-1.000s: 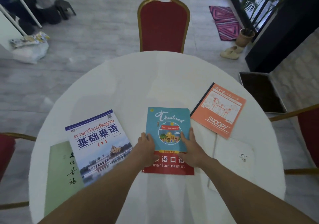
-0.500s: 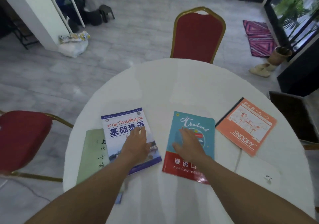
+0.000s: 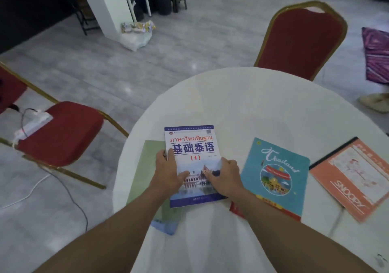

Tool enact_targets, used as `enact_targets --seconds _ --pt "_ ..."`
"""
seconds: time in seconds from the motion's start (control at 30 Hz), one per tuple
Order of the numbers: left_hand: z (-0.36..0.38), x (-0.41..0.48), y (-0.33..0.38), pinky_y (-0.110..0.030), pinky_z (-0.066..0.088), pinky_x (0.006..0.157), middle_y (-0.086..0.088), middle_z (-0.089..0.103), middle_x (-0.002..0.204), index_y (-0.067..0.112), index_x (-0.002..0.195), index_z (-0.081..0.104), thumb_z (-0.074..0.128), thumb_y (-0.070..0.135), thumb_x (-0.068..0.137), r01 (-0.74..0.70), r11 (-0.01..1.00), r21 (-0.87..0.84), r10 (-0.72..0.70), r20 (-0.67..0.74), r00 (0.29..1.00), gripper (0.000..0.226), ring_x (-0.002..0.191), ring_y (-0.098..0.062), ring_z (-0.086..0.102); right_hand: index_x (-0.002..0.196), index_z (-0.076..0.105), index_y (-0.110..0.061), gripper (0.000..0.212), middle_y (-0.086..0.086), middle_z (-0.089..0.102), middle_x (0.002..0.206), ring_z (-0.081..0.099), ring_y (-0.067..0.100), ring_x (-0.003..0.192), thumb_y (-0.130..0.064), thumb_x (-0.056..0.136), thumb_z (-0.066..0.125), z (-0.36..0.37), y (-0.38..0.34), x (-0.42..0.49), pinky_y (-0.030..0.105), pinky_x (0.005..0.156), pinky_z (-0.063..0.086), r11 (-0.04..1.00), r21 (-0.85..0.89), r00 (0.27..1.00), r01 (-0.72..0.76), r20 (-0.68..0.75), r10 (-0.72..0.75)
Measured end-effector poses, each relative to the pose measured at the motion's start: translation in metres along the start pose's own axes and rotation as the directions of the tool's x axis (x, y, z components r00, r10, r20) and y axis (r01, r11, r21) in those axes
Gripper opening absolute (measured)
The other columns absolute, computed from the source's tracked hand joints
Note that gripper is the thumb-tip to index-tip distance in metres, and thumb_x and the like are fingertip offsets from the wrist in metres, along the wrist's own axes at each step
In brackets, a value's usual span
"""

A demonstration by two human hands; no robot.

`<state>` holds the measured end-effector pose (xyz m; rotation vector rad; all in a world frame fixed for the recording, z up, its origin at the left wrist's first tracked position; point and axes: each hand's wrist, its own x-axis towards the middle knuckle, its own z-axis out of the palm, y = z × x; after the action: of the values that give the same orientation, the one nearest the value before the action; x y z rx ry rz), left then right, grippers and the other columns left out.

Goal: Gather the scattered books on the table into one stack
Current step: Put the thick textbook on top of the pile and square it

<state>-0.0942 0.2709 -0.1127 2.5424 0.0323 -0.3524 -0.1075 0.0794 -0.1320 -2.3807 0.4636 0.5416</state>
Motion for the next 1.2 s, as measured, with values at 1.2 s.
enact_targets --seconds 1.2 --pt "0.058 0.009 0.263 -0.035 0.063 0.072 0.003 0.043 0.128 0.036 0.134 0.037 0.042 0.022 0.102 -0.467 0.803 -0.370 0.543 0.129 0.830 0.035 0.113 -0.023 0.060 0.148 0.032 -0.019 0.079 0.005 0.050 0.146 0.055 0.033 0.131 -0.050 0.088 0.073 -0.172 0.159 -0.069 0.052 0.107 0.047 0.309 0.945 0.863 -0.111 -0.062 0.501"
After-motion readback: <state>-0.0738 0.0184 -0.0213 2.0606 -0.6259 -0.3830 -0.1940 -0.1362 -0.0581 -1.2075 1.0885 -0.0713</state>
